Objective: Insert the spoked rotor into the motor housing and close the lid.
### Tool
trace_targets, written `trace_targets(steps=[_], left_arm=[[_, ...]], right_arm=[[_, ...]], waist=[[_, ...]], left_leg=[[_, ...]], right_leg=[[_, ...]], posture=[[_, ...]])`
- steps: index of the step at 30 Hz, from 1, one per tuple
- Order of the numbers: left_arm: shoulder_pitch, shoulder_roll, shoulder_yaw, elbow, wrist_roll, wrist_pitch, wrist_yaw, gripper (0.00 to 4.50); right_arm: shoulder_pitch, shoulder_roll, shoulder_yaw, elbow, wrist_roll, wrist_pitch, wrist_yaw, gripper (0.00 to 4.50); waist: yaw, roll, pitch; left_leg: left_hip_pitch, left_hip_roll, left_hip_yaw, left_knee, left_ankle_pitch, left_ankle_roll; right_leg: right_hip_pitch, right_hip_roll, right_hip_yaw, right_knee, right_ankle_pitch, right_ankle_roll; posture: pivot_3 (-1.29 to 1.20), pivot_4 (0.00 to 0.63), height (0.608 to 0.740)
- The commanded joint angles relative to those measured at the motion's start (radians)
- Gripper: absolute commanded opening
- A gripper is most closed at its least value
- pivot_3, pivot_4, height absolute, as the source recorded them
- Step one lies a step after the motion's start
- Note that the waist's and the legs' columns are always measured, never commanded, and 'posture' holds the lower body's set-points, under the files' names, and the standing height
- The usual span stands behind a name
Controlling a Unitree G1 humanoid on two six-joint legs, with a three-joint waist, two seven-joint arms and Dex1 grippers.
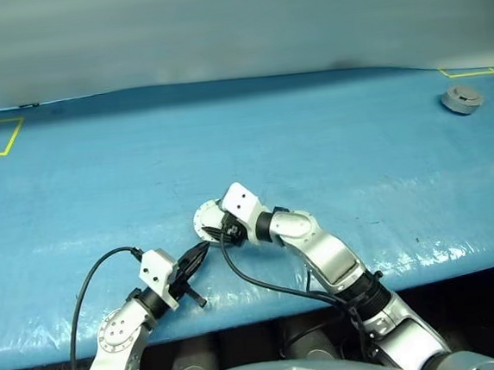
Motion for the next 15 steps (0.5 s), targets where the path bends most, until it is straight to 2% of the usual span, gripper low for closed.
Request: trace_targets(steps=[1, 15], left_arm=[[-0.009, 0.006, -0.003, -0.049, -0.007, 0.003, 0.0, 0.0], [-0.007, 0.006, -0.006, -0.087, -0.001, 0.042, 0.016, 0.0]], right_arm=[[0.009, -0.042, 0.028, 0.083, -0.04, 0.078, 0.017, 3.02], [-0.007, -0.041, 0.054, 0.12, -0.062, 0.121, -0.008, 3.02]], waist=[[0.001, 0.0, 0.0], [0.001, 0.002, -0.004]], left_leg=[[0.0, 0.0, 0.0, 0.0, 0.0, 0.0], [0.001, 0.0, 0.002, -0.001, 0.0, 0.0]], right_leg=[[0.0, 0.0, 0.0, 0.0, 0.0, 0.0], [-0.001, -0.002, 0.0, -0.001, 0.0, 0.0]], posture=[[0.0, 0.15, 0.74], [0.0, 0.15, 0.74]])
